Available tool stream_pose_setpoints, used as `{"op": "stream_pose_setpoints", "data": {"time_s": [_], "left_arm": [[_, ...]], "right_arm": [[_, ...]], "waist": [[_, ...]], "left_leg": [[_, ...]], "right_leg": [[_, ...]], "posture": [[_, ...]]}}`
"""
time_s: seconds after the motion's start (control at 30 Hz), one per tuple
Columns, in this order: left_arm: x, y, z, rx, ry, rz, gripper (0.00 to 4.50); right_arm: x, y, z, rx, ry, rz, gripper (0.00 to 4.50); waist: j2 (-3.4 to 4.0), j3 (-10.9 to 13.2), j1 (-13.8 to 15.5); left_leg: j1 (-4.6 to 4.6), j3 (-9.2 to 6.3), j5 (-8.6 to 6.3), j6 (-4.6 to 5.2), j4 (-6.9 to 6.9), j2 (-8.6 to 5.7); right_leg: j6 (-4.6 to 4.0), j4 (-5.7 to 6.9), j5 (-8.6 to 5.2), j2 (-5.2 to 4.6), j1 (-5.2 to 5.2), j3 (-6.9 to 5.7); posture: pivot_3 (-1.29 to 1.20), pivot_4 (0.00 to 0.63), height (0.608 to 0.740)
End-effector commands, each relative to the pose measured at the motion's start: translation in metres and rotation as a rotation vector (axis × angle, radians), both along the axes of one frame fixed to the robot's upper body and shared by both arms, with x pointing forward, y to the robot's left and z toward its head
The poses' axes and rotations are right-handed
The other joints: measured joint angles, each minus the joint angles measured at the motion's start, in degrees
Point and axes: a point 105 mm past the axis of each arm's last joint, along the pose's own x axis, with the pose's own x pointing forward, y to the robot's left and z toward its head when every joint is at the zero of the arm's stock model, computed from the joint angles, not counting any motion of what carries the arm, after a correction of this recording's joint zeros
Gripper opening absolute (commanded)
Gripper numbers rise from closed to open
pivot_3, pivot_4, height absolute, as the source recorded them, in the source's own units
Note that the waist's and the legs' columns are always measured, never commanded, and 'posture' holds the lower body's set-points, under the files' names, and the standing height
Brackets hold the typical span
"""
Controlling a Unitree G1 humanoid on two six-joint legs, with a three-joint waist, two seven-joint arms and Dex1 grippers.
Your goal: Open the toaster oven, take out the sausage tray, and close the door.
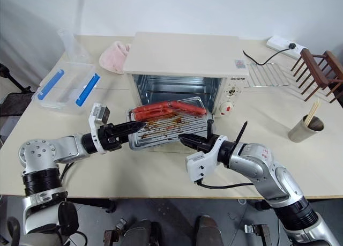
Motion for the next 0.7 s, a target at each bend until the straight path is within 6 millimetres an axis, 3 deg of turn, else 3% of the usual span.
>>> {"op": "stream_pose_setpoints", "data": {"time_s": [0.03, 0.13, 0.47, 0.67, 0.7], "left_arm": [[-0.001, -0.006, 0.002, -0.023, 0.015, -0.013, 3.73], [-0.001, -0.008, -0.005, -0.022, 0.049, -0.005, 3.12], [-0.001, -0.013, -0.017, -0.056, 0.131, 0.024, 0.17], [-0.002, -0.012, -0.018, -0.103, 0.164, 0.049, 0.04], [-0.002, -0.011, -0.017, -0.121, 0.169, 0.064, 0.01]], "right_arm": [[-0.008, 0.004, 0.015, 0.017, -0.051, 0.048, 0.0], [-0.008, 0.003, 0.016, 0.016, -0.049, 0.049, 0.0], [-0.008, -0.002, 0.012, 0.028, 0.018, 0.036, 0.0], [-0.011, -0.004, 0.016, 0.102, 0.088, 0.033, 0.0], [-0.009, -0.006, 0.019, 0.111, 0.089, 0.026, 0.25]], "waist": [[-0.01, 0.0, 0.0], [-0.01, 0.0, -0.1], [-0.01, 0.0, 0.0], [-0.02, 0.0, 0.0], [-0.02, 0.0, 0.0]], "left_leg": [[0.0, 0.0, 0.0, 0.0, 0.0, -0.01], [0.0, 0.0, 0.0, 0.0, -0.01, -0.01], [0.01, -0.01, 0.0, 0.0, 0.0, 0.0], [0.02, -0.05, 0.0, 0.01, -0.01, -0.02], [0.02, -0.06, 0.0, 0.01, 0.0, -0.02]], "right_leg": [[0.0, -0.01, 0.0, 0.0, 0.0, 0.0], [0.0, 0.0, 0.0, 0.0, 0.0, 0.01], [0.0, -0.01, 0.0, -0.02, 0.01, 0.02], [0.0, 0.0, 0.0, -0.04, 0.03, 0.04], [0.0, 0.0, 0.0, -0.04, 0.03, 0.04]], "posture": [[0.0, 0.15, 0.74], [0.0, 0.15, 0.74], [0.0, 0.15, 0.74], [0.0, 0.15, 0.74], [0.0, 0.15, 0.74]]}}
